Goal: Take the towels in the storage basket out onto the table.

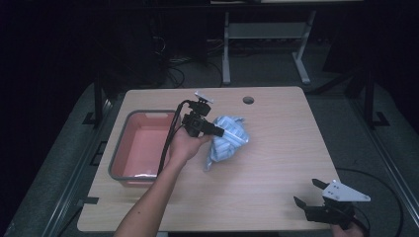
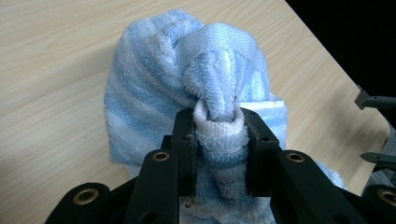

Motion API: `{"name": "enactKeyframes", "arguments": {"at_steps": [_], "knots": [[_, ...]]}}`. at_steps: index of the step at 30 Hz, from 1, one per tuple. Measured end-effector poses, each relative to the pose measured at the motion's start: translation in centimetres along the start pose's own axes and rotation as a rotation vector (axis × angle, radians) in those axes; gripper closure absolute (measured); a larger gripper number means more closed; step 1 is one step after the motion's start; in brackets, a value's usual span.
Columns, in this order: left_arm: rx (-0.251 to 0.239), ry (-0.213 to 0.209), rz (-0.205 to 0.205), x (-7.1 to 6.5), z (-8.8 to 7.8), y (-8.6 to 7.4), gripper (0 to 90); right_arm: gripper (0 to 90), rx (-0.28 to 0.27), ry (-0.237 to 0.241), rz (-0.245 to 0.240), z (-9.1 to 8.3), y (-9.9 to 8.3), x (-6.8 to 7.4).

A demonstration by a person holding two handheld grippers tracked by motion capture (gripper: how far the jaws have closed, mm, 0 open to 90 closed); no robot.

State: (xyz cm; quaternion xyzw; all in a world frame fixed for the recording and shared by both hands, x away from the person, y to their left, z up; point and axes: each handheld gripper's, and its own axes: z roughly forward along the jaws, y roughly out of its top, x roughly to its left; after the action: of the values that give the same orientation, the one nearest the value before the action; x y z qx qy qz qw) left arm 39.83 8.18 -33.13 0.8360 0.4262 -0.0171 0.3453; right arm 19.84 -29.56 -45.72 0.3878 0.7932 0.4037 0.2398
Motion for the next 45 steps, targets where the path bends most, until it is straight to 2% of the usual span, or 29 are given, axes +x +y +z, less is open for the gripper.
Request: {"name": "enactKeyframes", "arguments": {"at_steps": [8, 15, 19, 22, 33, 45], "knots": [[0.025, 0.003, 0.003, -0.5, 2.0, 0.2, 69.5, 13.6, 0.003, 0.000, 0.012, 0.0, 0.0, 0.0], [0.052, 0.005, 0.012, -0.4, 2.9, 0.4, 69.3, 13.6, 0.002, 0.000, 0.012, 0.0, 0.0, 0.0], [0.052, 0.001, 0.012, -0.7, 3.5, 0.5, 69.2, 13.6, 0.000, 0.003, 0.015, 0.0, -0.1, 0.0], [0.070, 0.004, 0.024, -1.0, 4.3, 0.5, 69.2, 13.6, -0.001, 0.000, 0.014, -0.1, -0.1, -0.1], [0.065, -0.002, 0.001, -1.4, 6.0, 0.3, 69.0, 13.6, -0.002, 0.000, 0.013, -0.1, -0.1, -0.1], [0.098, 0.009, -0.001, -1.2, 8.0, -0.5, 67.7, 13.6, 0.005, 0.003, 0.023, -0.2, -0.2, -0.1]]}}
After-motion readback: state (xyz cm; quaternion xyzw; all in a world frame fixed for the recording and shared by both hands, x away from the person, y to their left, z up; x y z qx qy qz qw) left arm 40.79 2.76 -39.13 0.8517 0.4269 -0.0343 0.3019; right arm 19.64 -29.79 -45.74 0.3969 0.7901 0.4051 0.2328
